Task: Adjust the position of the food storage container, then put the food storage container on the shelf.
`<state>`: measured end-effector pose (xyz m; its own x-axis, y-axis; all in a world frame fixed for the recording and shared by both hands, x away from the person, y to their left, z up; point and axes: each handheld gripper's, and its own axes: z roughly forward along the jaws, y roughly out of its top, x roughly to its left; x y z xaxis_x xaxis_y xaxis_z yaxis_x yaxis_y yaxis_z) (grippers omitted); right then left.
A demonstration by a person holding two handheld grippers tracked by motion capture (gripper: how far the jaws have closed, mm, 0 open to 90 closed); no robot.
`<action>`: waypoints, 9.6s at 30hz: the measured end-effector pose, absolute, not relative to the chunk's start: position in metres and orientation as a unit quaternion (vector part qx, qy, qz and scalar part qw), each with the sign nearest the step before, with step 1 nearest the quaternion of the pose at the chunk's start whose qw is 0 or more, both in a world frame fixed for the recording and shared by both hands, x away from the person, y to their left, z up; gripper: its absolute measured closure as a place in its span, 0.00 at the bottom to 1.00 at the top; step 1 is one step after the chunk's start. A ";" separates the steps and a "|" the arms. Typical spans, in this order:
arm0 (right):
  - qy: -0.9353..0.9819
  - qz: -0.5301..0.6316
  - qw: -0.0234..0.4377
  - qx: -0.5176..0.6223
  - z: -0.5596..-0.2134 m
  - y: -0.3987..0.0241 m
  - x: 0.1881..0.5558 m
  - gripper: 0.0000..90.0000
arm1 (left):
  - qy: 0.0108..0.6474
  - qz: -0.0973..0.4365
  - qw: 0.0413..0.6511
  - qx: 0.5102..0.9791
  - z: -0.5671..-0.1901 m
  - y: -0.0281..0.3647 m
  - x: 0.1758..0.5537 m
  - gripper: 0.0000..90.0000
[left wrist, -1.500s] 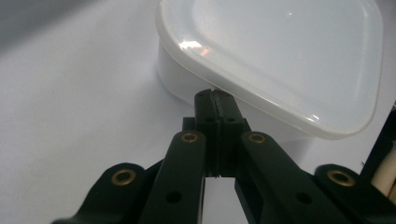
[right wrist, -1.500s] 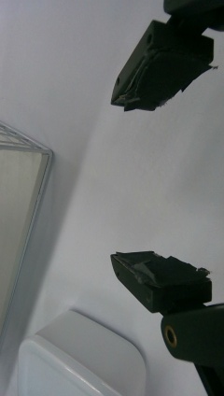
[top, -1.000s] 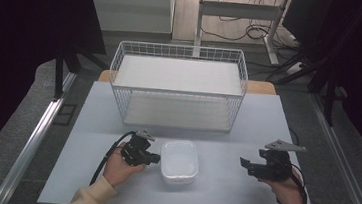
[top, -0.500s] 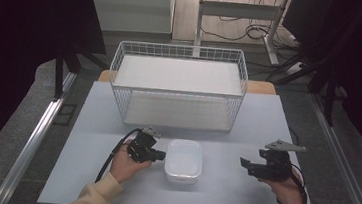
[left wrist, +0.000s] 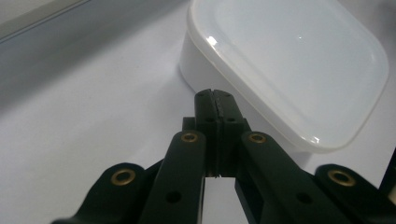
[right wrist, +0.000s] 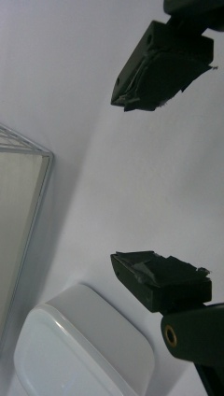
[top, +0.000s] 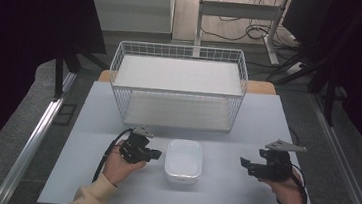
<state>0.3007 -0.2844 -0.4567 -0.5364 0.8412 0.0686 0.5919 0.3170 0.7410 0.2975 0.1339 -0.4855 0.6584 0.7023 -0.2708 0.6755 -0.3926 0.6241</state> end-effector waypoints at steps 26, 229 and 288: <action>0.795 0.403 0.133 0.433 -0.450 -0.260 0.297 0.21 | 0.499 0.008 0.469 0.729 -0.462 0.177 0.275 0.34; 0.749 0.523 0.009 0.406 -0.387 -0.187 0.317 0.87 | 0.421 -0.035 0.524 0.739 -0.392 0.140 0.298 0.90; 0.687 0.466 -0.080 0.552 -0.296 -0.150 0.535 0.69 | 0.526 -0.153 0.552 0.628 -0.330 0.173 0.523 0.77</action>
<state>0.5347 -0.1499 -0.2958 -0.3786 0.6828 0.6249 0.8325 -0.0438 0.5523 0.5232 0.1730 -0.3305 0.3994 0.4925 -0.7733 0.8300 0.1638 0.5331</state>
